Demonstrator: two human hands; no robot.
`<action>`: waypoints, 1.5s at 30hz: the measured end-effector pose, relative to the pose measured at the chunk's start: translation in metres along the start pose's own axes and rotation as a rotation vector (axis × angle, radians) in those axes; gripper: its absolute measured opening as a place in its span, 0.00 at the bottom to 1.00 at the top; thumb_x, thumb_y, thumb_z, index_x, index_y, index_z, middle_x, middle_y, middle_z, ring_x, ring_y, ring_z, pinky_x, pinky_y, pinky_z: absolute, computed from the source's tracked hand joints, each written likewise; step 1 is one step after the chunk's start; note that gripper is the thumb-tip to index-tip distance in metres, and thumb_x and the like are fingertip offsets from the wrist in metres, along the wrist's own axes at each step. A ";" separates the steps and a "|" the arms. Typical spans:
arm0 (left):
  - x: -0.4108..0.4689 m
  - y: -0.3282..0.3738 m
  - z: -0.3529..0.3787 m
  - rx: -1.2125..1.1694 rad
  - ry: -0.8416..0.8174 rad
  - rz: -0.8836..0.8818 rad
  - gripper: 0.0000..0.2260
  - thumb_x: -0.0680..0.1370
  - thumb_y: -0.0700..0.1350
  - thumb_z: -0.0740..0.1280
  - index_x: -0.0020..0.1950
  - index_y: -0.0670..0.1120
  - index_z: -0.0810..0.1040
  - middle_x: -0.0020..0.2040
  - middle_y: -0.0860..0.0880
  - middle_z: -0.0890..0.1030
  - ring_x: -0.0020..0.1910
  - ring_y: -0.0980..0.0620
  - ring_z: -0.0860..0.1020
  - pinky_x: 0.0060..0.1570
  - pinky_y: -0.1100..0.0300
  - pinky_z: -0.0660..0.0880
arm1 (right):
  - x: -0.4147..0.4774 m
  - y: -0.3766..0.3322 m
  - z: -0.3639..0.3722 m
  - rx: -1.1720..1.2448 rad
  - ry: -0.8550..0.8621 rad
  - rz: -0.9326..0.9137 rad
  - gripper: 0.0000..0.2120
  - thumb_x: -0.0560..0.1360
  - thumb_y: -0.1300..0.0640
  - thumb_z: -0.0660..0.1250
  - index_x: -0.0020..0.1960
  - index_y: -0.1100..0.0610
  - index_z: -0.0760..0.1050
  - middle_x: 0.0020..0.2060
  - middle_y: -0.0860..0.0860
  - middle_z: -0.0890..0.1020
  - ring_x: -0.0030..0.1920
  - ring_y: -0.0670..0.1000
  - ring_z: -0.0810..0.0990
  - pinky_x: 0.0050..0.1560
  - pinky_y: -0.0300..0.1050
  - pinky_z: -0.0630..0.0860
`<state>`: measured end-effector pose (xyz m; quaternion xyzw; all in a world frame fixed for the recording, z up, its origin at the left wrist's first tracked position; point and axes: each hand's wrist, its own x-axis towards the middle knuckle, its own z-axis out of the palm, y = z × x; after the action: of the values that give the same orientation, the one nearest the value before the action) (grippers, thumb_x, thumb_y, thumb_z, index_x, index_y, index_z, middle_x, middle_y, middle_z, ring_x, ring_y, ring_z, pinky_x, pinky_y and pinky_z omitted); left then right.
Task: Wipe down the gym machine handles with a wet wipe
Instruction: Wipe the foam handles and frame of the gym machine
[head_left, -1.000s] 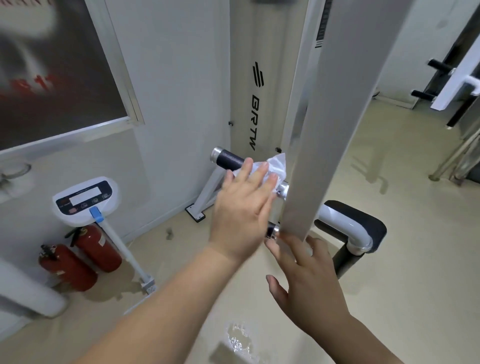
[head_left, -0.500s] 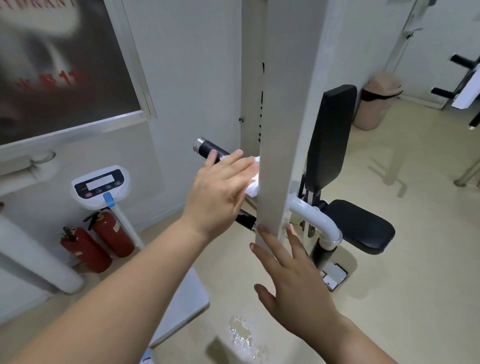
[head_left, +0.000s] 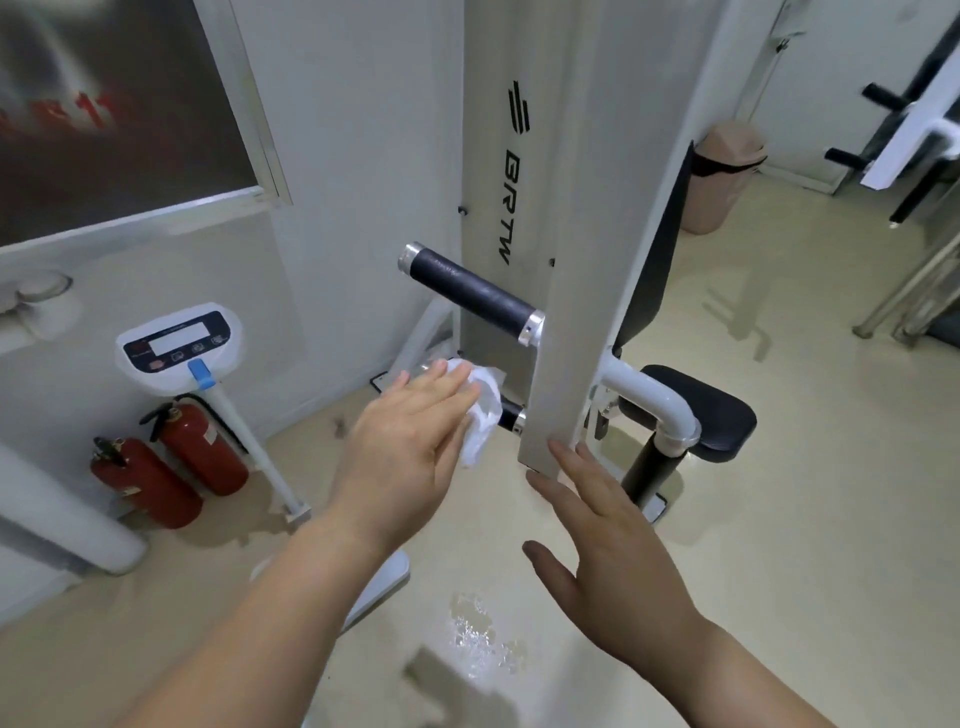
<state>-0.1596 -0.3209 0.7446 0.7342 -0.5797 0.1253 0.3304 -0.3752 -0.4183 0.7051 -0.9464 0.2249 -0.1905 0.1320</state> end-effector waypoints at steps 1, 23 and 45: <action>-0.007 0.005 0.001 -0.035 -0.006 -0.012 0.17 0.82 0.46 0.58 0.65 0.45 0.80 0.67 0.48 0.79 0.69 0.49 0.75 0.71 0.51 0.68 | -0.003 -0.003 -0.005 0.083 0.032 0.039 0.26 0.78 0.42 0.62 0.73 0.49 0.71 0.78 0.46 0.66 0.78 0.50 0.65 0.74 0.43 0.65; 0.070 0.317 0.161 -0.422 -0.045 0.137 0.12 0.80 0.46 0.63 0.58 0.46 0.84 0.53 0.55 0.84 0.54 0.59 0.79 0.57 0.62 0.74 | -0.113 0.212 -0.175 1.001 0.294 0.435 0.12 0.76 0.63 0.72 0.57 0.51 0.84 0.38 0.51 0.81 0.40 0.49 0.80 0.45 0.45 0.79; 0.311 0.472 0.474 -1.139 -0.469 -0.582 0.08 0.81 0.40 0.66 0.56 0.49 0.84 0.46 0.49 0.87 0.45 0.51 0.84 0.47 0.56 0.80 | -0.038 0.587 -0.270 0.627 0.529 0.683 0.09 0.76 0.65 0.72 0.41 0.52 0.79 0.44 0.49 0.82 0.39 0.46 0.85 0.40 0.33 0.77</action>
<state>-0.6030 -0.9108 0.7261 0.5794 -0.3905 -0.4557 0.5514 -0.7402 -0.9513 0.7375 -0.6540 0.4783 -0.4268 0.4017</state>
